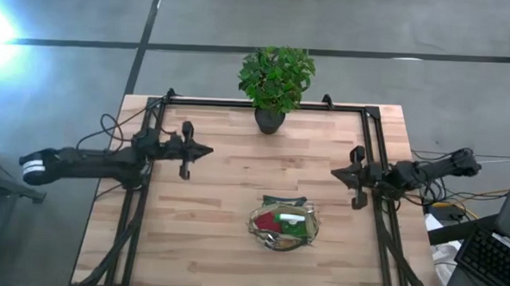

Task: Pick & Place Garden tools in Gardening bag
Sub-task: Return to Home Position

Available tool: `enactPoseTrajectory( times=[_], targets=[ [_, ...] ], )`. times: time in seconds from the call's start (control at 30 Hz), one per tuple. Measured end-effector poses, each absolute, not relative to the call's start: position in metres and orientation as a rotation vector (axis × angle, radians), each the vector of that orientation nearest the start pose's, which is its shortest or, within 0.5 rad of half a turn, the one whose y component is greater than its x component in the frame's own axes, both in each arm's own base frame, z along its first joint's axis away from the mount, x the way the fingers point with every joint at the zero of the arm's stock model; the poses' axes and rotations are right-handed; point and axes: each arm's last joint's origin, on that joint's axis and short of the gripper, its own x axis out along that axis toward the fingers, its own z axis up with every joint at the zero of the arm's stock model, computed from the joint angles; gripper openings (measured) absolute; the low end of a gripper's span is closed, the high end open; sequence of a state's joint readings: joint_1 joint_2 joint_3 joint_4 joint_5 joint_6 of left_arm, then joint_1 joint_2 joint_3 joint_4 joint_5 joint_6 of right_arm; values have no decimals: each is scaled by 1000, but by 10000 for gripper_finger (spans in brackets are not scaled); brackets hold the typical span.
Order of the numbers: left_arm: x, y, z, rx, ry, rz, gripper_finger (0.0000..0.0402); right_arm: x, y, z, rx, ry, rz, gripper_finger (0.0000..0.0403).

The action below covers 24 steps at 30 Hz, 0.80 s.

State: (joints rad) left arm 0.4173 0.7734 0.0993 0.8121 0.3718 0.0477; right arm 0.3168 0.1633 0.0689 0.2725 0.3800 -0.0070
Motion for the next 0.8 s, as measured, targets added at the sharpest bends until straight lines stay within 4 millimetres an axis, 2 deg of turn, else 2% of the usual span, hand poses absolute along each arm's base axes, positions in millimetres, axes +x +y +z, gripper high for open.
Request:
enactPoseTrajectory(
  times=[0.13, 0.4, 0.63, 0.7, 0.8],
  targets=[
    [138, 60, 182, 66, -93, 98, 3, 97, 17, 184, 65, -175, -44, 8],
    [127, 67, 170, 40, -76, 140, 2, 95, 13, 176, 75, -111, -62, 8],
    [129, 74, 156, 85, 37, 171, 2, 98, 9, 168, 54, -19, -220, 8],
    [130, 77, 151, 81, 76, 250, 2, 100, 7, 166, 31, 9, -306, 8],
    [129, 84, 145, 70, 142, 472, 2, 101, 5, 162, -15, 54, -409, 8]
  ],
)
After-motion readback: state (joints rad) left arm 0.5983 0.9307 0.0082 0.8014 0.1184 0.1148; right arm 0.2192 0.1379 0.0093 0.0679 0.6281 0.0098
